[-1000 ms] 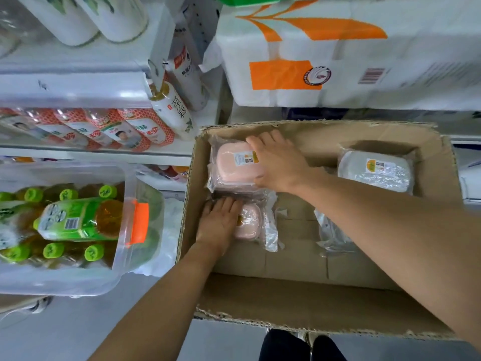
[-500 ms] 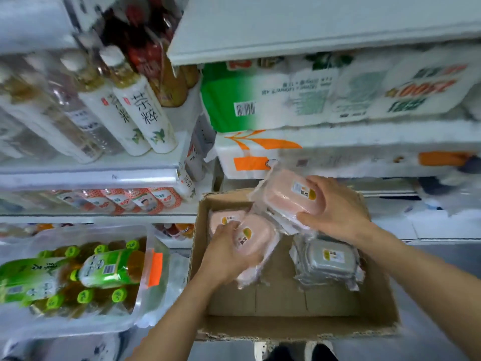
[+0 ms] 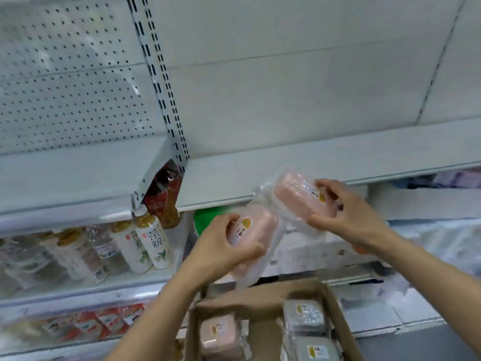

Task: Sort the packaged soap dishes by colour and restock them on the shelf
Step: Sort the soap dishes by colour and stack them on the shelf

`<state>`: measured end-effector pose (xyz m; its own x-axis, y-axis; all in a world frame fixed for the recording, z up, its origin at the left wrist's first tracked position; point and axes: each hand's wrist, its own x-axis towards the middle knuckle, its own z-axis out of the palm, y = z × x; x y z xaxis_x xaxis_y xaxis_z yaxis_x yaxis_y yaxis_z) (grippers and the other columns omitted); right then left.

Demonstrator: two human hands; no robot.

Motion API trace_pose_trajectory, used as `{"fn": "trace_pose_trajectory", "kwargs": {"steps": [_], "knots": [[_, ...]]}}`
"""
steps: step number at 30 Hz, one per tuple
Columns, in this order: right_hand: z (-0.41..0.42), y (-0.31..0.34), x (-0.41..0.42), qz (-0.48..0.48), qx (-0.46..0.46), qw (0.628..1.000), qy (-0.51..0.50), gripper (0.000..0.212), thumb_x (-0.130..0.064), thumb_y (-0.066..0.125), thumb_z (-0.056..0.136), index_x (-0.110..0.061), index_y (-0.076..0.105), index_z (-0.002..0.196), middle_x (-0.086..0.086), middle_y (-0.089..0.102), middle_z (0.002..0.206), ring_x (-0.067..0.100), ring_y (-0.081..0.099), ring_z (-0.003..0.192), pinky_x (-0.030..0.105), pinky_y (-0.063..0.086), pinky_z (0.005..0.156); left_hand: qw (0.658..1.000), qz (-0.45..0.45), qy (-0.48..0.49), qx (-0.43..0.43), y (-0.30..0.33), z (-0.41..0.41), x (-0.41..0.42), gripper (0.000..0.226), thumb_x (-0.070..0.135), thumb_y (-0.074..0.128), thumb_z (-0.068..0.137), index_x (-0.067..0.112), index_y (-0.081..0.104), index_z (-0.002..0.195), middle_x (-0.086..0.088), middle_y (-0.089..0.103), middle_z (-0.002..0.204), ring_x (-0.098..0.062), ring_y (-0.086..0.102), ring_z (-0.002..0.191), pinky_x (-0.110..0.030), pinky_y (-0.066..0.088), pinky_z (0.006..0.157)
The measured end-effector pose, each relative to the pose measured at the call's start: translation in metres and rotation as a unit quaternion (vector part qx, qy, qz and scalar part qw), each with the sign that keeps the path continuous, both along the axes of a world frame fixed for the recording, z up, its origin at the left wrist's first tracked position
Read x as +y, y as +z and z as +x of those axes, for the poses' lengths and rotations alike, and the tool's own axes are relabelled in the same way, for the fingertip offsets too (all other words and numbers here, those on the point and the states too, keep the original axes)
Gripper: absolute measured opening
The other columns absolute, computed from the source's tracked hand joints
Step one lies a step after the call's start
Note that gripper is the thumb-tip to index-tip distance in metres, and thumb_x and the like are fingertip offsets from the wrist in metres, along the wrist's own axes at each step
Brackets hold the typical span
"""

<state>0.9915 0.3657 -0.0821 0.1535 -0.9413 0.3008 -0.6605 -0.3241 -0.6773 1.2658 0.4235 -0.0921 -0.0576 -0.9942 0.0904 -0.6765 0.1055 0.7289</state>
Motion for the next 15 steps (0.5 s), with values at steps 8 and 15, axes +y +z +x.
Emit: {"fn": "trace_pose_trajectory", "kwargs": {"steps": [8,15], "knots": [[-0.021,0.044,-0.077,0.038,0.004,0.996,-0.075,0.08,-0.049,0.082,0.065,-0.022,0.048,0.133,0.001,0.055,0.119,0.019,0.054,0.104,0.037,0.053,0.081,0.99,0.004,0.138,0.004,0.065,-0.006,-0.116,0.082,0.066,0.072,0.069,0.019,0.048,0.131,0.0,0.057,0.124,-0.02,0.061,0.105,-0.042,0.052,0.093],[-0.028,0.044,-0.147,0.083,0.159,0.982,-0.059,0.095,-0.075,0.064,0.049,-0.023,0.048,0.127,0.001,0.055,0.116,0.02,0.046,0.108,0.036,0.048,0.086,0.956,0.041,0.228,-0.178,0.05,-0.018,-0.21,0.092,0.07,0.062,0.075,0.012,0.034,0.14,-0.009,0.04,0.14,-0.031,0.043,0.129,-0.04,0.041,0.093]]}}
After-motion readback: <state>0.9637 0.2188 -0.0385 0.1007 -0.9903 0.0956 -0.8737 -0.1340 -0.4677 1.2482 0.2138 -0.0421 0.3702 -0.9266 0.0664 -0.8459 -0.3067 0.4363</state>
